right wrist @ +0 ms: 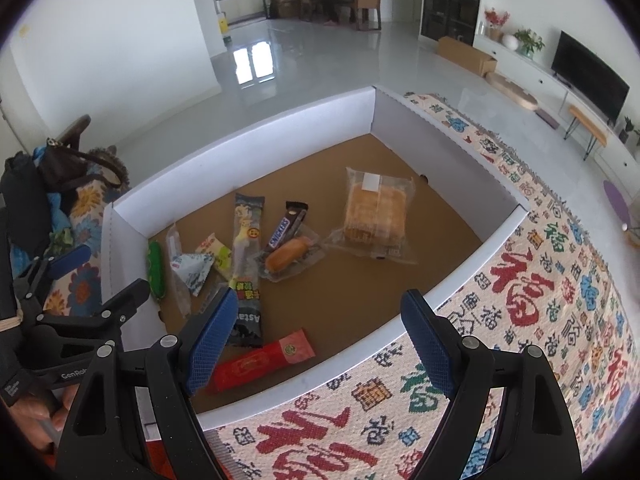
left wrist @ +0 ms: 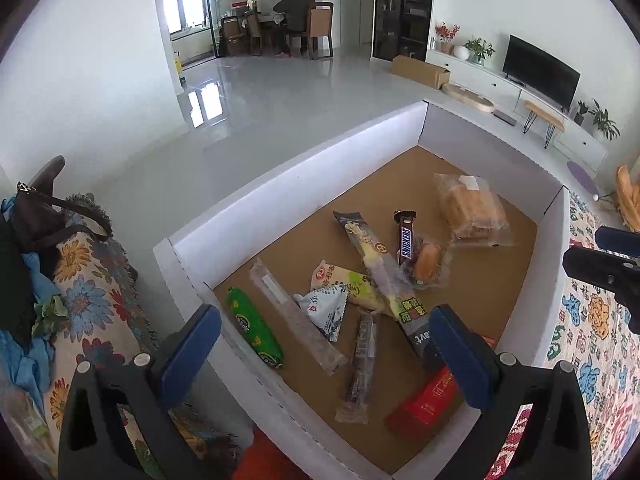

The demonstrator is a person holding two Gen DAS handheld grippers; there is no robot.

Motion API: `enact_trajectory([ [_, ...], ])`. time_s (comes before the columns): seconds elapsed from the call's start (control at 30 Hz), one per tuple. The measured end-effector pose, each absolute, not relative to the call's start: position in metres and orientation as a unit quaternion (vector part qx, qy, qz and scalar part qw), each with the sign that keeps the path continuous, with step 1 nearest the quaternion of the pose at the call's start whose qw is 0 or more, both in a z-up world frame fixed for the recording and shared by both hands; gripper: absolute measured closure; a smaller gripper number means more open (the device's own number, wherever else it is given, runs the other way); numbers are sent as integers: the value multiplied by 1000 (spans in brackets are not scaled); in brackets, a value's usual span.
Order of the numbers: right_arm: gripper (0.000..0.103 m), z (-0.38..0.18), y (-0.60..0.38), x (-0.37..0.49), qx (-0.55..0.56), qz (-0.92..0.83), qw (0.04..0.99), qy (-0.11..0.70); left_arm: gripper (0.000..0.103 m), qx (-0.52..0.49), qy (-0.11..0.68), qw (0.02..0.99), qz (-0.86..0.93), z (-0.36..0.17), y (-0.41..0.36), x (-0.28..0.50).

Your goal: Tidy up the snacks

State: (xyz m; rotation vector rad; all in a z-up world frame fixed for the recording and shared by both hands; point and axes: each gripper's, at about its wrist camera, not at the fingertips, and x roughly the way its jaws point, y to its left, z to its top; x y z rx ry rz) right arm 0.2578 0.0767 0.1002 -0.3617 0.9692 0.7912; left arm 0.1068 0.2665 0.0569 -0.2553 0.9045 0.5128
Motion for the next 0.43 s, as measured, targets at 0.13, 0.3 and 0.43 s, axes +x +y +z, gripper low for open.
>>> enact_trajectory([
  [0.13, 17, 98, 80, 258, -167, 368, 795, 453, 0, -127, 433, 858, 245, 57, 270, 107],
  [0.3, 17, 95, 81, 258, -167, 370, 794, 453, 0, -149, 440, 854, 235, 55, 275, 105],
  [0.43, 17, 94, 81, 257, -168, 370, 794, 452, 0, -153, 434, 861, 217, 57, 271, 101],
])
